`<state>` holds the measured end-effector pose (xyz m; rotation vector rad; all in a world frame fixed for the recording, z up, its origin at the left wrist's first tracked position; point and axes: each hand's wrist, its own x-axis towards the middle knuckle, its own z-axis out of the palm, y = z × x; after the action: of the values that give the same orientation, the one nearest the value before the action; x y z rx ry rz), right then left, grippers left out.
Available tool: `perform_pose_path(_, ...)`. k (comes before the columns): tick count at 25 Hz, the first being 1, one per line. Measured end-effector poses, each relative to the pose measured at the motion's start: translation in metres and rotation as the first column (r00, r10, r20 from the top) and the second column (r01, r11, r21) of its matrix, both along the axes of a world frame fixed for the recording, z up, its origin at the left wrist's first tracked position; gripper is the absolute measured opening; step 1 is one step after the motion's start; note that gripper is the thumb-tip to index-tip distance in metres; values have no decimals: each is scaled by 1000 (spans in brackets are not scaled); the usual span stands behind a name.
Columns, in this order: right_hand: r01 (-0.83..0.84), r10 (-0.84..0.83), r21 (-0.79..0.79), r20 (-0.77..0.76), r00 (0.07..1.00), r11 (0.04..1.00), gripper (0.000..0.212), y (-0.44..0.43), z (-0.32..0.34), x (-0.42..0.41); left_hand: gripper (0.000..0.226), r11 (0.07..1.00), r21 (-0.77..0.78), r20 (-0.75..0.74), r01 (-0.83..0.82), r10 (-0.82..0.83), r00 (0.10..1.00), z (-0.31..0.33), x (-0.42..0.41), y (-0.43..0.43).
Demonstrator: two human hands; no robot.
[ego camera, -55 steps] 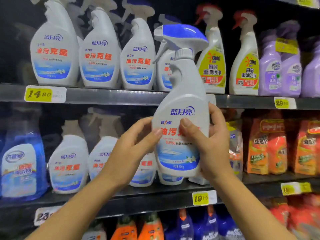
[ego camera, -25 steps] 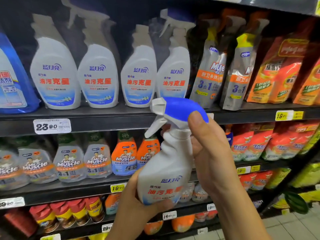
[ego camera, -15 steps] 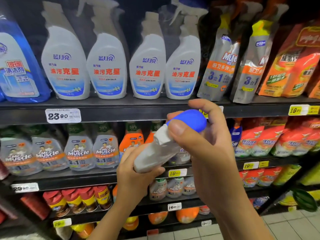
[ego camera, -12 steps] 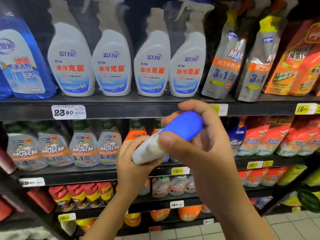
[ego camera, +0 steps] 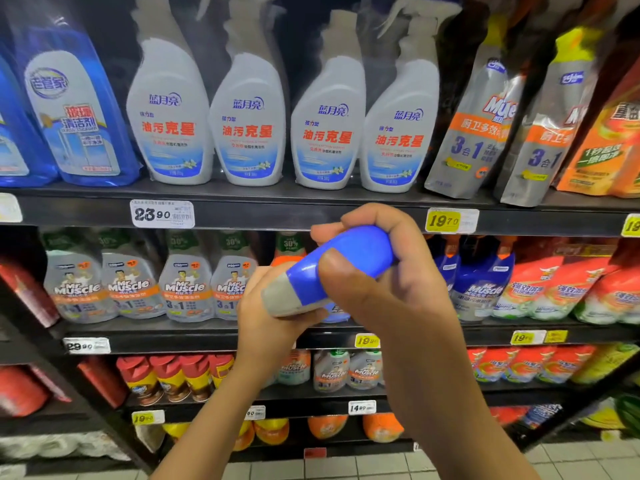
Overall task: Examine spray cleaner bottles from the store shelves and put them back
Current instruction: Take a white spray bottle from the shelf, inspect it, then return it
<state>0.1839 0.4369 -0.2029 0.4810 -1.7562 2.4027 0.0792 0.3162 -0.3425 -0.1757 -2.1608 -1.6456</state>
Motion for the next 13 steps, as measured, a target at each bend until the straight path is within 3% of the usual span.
perform_pose_path(1,24,-24,-25,4,1000,999,25,0,-1,-3,37,999,18,12,35,-35,999,4,0,0)
perform_pose_path(5,111,-111,-134,7,994,985,20,2,2,-16,70,958,107,34,265,-270,962,11,1,-6)
perform_pose_path(9,89,-98,-280,-18,995,956,27,15,10,-39,62,910,-34,140,414,-406,903,15,10,-5)
perform_pose_path(13,116,-71,-338,142,987,934,21,37,16,-67,50,792,-108,90,600,-594,800,30,29,-1)
